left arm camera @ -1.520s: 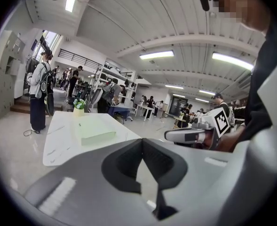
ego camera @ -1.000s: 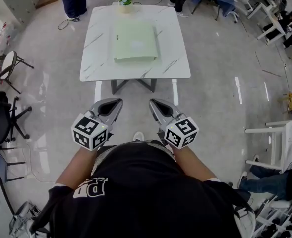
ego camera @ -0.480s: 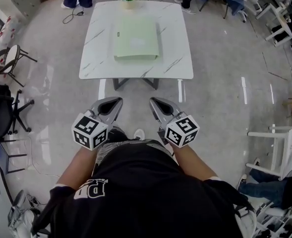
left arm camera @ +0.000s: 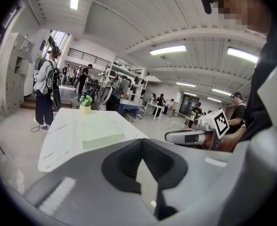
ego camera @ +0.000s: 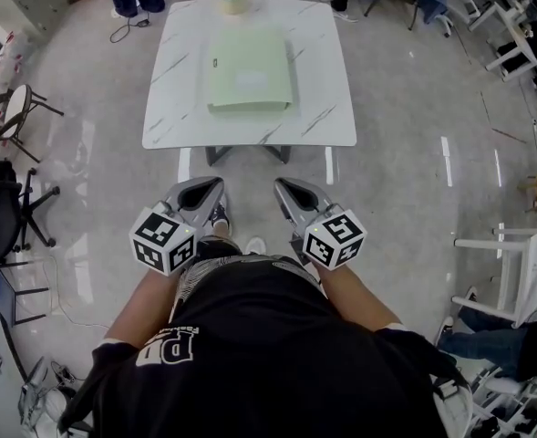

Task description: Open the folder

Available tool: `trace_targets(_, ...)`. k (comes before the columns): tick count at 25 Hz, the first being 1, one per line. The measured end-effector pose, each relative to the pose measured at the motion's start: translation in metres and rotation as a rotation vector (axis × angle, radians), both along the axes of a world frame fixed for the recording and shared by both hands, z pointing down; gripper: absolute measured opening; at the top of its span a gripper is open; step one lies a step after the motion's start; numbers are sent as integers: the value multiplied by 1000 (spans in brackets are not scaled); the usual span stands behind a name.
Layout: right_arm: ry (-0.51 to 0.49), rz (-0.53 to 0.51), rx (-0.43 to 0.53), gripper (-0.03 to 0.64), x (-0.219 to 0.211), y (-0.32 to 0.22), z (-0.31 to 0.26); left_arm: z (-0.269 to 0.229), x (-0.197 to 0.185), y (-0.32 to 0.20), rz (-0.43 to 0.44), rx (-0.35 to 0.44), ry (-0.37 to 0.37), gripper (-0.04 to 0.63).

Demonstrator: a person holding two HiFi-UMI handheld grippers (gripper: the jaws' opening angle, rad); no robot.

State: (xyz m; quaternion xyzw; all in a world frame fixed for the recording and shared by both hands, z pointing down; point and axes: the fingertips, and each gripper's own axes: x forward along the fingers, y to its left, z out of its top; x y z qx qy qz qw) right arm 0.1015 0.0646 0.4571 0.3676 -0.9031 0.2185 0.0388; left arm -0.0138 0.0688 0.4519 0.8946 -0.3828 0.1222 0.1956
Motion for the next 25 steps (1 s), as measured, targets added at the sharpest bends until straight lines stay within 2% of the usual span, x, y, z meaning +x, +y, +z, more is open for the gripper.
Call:
trace_targets(9,45,-2,-14,0,-15,-39,5,5,-16,-44,13,3,7,54)
trace_targets(19,82,-17,-4,0,-45,-117,-5,-6,-40,-129,28,18,18,54)
trace_targets(25,89,10,-16,0,-63,-163,-7,-13,-58,-175,52,23,22,54)
